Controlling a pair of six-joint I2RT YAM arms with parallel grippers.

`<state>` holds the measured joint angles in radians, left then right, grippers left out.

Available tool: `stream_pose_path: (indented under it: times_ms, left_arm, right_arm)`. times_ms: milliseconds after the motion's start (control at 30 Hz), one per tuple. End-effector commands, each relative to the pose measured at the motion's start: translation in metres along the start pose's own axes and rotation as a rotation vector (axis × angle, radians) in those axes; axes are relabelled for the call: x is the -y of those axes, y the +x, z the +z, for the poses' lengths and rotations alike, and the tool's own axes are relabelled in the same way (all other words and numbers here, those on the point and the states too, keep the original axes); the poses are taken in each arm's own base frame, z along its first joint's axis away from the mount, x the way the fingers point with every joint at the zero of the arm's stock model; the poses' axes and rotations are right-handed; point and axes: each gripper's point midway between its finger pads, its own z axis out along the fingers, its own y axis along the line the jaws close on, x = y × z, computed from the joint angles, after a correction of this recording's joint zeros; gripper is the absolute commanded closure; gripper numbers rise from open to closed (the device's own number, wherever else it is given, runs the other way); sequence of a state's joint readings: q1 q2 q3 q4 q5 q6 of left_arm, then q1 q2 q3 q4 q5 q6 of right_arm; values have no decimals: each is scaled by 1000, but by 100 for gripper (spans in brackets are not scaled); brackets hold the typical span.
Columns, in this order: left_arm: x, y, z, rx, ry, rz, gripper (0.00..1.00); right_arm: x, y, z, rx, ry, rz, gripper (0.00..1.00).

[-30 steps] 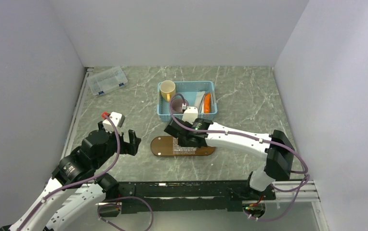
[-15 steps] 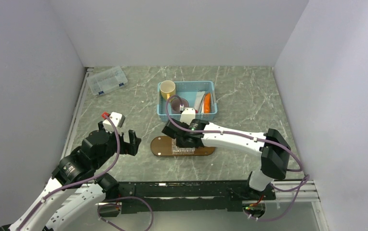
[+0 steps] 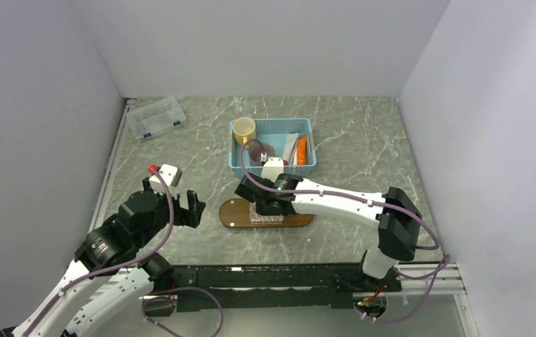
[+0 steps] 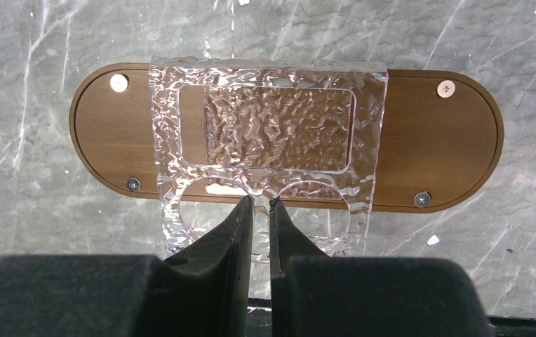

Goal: Prepare toiletry sets of a toothbrush and toothpaste on the tray

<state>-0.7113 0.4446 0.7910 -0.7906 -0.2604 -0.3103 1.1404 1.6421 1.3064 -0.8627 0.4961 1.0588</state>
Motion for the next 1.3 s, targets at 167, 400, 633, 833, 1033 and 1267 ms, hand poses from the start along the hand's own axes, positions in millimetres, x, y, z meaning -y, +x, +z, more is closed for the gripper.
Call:
stream_pose_path:
  times_ms: [167,400,633,833,1033,1267]
  left_arm:
    - [-1,-4,-1,20,-8,-15,1]
    - [0,-4,-1,20,-9,-15,1]
    - [0,-4,-1,21,-9,-16,1]
    - [-1,-4,-1,21,-10,-16,1]
    - [0,-4,-1,20,-10,-17,1]
    - [0,-5,-2,23,-9,-17,1]
  right_arm:
    - [-6,-10,-11,36,-16,1,100]
    - [-3,-8,-13,42,-6,0,100]
    - [-1,-11,-18,57,-3,10,100]
    - [0,-7,-16,53,4,11,100]
    - [1,-5,-15,54,13,10,93]
    - [1,-9,-18,65,18,16,83]
